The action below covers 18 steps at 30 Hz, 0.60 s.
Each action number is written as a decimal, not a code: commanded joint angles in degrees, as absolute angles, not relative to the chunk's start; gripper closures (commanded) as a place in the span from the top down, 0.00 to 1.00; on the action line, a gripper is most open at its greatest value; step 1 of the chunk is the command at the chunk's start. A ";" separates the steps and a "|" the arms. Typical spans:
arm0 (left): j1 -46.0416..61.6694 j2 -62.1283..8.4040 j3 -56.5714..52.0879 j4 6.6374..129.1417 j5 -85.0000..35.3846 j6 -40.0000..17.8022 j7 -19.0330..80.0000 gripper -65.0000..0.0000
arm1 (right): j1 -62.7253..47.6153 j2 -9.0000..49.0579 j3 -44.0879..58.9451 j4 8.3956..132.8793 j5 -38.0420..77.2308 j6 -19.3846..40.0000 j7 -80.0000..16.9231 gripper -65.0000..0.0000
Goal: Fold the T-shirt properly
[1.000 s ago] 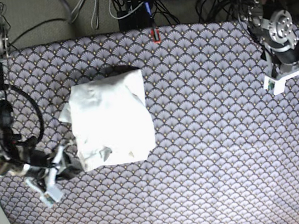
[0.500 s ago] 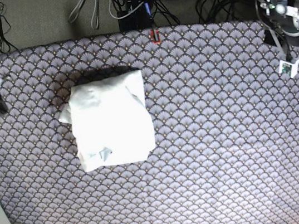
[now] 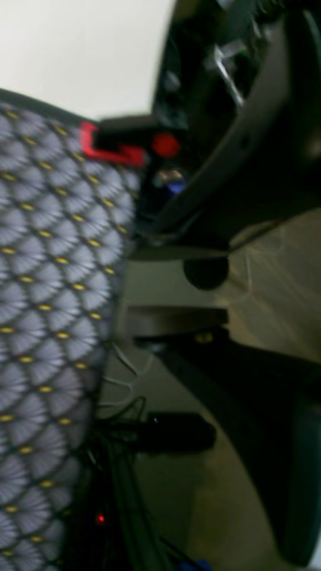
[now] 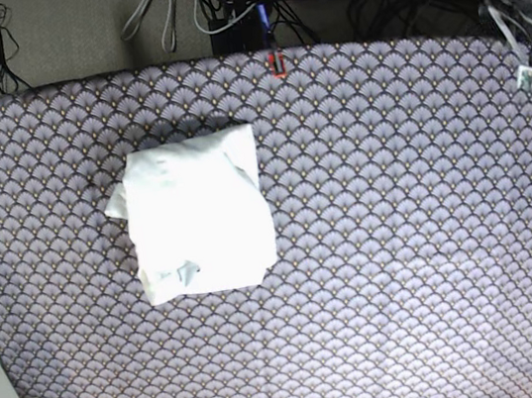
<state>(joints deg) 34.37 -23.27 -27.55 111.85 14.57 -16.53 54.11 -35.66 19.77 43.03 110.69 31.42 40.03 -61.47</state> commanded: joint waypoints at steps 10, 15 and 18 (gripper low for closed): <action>43.82 -23.78 -27.74 110.29 14.64 -15.96 51.30 1.00 | -39.25 16.75 38.02 97.71 29.76 40.00 -58.51 0.28; 46.46 -19.82 -27.56 110.29 14.55 -16.31 51.30 1.00 | -39.78 16.57 32.22 86.20 22.02 40.00 -46.20 0.25; 48.13 -16.84 -27.91 110.29 14.55 -21.93 51.30 1.00 | -39.43 16.66 27.47 76.62 19.82 40.00 -38.90 0.20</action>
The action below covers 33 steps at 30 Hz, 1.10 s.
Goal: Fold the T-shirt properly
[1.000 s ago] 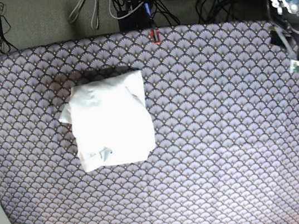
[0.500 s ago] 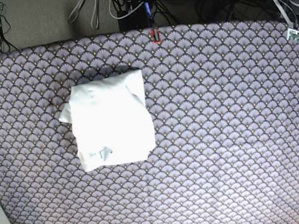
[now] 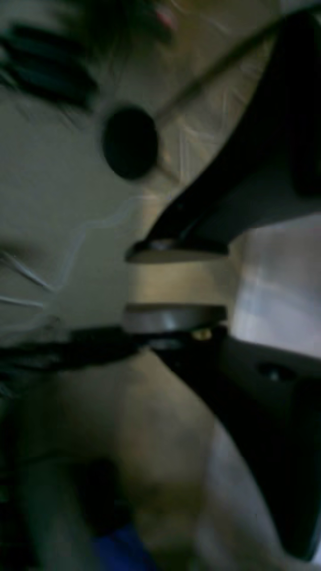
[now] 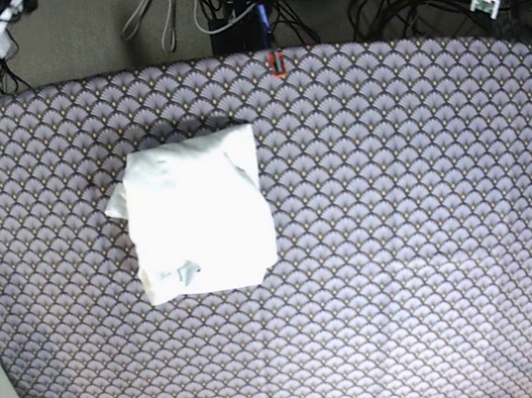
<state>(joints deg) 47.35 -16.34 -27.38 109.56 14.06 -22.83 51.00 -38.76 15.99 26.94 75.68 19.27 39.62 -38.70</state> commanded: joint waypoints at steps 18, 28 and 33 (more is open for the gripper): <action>41.98 -12.26 -27.56 84.62 14.55 -31.34 47.08 1.00 | -23.16 20.00 5.05 33.27 19.12 40.00 -11.12 0.16; 29.85 -12.62 -27.47 59.65 15.16 -30.81 43.30 0.53 | -16.66 21.41 -5.05 28.70 19.12 40.00 -9.71 0.16; 25.10 -12.44 -27.47 49.45 15.16 -30.73 40.48 0.19 | -14.90 21.41 -12.53 28.00 19.03 40.00 -9.63 0.16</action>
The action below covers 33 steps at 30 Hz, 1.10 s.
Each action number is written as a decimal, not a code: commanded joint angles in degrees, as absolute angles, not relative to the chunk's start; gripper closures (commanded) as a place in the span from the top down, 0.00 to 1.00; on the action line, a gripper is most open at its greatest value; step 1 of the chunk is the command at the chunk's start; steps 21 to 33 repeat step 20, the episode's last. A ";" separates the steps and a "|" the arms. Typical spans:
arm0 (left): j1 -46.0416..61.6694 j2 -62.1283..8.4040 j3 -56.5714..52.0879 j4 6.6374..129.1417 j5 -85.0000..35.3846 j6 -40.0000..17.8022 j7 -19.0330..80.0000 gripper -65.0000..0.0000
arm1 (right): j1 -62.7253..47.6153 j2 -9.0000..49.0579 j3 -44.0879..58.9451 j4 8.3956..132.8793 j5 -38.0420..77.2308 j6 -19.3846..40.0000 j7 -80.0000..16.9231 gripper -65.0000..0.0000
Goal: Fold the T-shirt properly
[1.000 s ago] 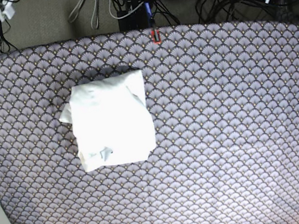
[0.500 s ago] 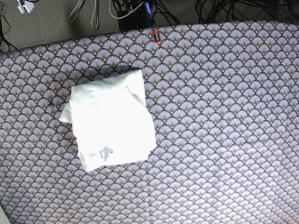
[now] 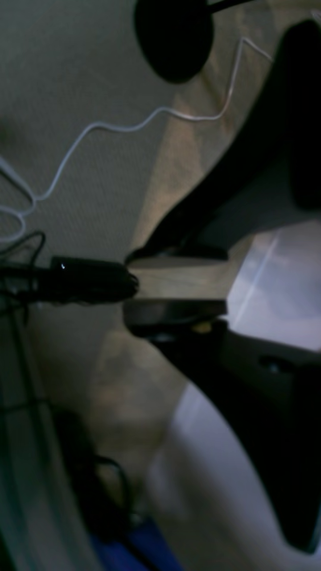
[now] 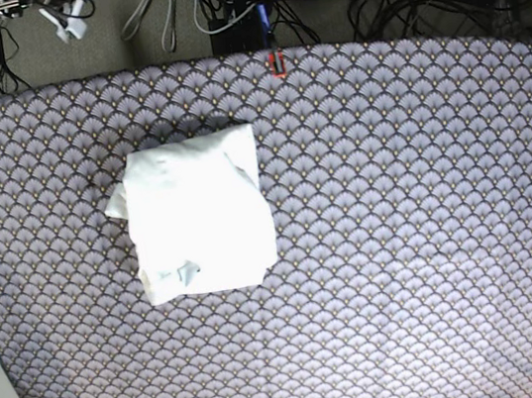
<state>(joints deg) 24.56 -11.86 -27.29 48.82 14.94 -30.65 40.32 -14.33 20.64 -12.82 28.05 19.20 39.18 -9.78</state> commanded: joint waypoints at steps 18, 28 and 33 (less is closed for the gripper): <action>13.14 -11.12 -27.74 27.56 14.73 -24.84 29.14 0.01 | -8.66 17.89 -32.84 9.89 19.03 26.51 5.76 0.00; 12.79 -10.95 -28.00 27.03 14.64 -24.84 29.05 0.01 | -8.48 17.80 -33.54 9.98 19.03 26.51 5.76 0.00; 12.79 -10.95 -28.00 27.03 14.64 -24.84 29.05 0.01 | -8.48 17.80 -33.54 9.98 19.03 26.51 5.76 0.00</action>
